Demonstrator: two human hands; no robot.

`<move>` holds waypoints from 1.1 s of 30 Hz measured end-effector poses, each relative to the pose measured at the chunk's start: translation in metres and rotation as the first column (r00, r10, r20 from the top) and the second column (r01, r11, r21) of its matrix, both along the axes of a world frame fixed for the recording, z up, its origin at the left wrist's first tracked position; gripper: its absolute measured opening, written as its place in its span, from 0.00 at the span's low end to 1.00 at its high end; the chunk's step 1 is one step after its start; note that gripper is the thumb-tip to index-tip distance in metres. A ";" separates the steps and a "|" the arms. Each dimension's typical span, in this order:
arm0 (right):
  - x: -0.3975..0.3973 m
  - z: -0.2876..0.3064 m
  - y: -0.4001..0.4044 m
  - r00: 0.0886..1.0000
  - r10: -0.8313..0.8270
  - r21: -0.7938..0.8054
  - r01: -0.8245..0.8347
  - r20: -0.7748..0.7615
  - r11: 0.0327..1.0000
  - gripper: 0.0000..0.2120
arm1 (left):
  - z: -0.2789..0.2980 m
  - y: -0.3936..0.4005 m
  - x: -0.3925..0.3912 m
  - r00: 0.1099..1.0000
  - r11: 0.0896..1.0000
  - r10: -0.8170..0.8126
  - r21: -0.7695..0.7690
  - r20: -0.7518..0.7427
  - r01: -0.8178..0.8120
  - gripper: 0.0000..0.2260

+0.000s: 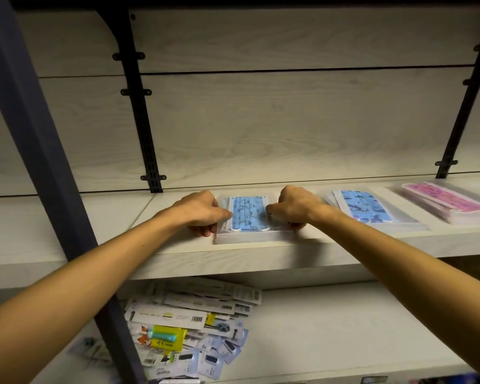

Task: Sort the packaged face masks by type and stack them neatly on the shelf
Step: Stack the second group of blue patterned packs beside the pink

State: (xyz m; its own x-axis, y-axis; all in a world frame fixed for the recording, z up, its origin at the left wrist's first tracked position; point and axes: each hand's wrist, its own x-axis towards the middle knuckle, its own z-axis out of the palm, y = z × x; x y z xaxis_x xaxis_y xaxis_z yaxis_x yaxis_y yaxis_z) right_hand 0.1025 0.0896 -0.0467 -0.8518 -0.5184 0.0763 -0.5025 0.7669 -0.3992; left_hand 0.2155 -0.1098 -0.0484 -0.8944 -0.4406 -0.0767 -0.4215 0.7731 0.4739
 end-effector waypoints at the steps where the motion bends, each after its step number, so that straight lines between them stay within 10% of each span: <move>1: 0.000 0.000 0.001 0.998 -0.002 0.043 0.004 -0.058 0.999 0.16 | 0.000 0.000 0.000 1.000 1.000 0.001 -0.009 0.013 -0.001 0.17; 7: -0.007 -0.002 -0.007 0.858 0.017 0.119 0.051 -0.513 0.992 0.16 | 0.002 0.000 -0.004 0.989 0.849 -0.002 -0.524 -0.146 -0.076 0.20; 12: -0.020 -0.018 -0.029 0.916 0.269 0.157 -0.231 -0.299 0.960 0.27 | -0.009 0.015 -0.035 0.980 0.924 -0.157 -0.368 -0.122 0.103 0.25; 26: -0.036 -0.050 -0.040 0.962 0.260 0.185 -0.242 -0.080 0.952 0.30 | -0.047 0.003 -0.048 0.986 0.944 -0.160 -0.286 0.041 0.165 0.27; 33: -0.035 -0.043 -0.027 0.970 0.242 -0.194 -0.239 -0.008 0.951 0.25 | -0.043 0.007 -0.035 0.969 0.995 -0.056 -0.092 -0.240 0.035 0.26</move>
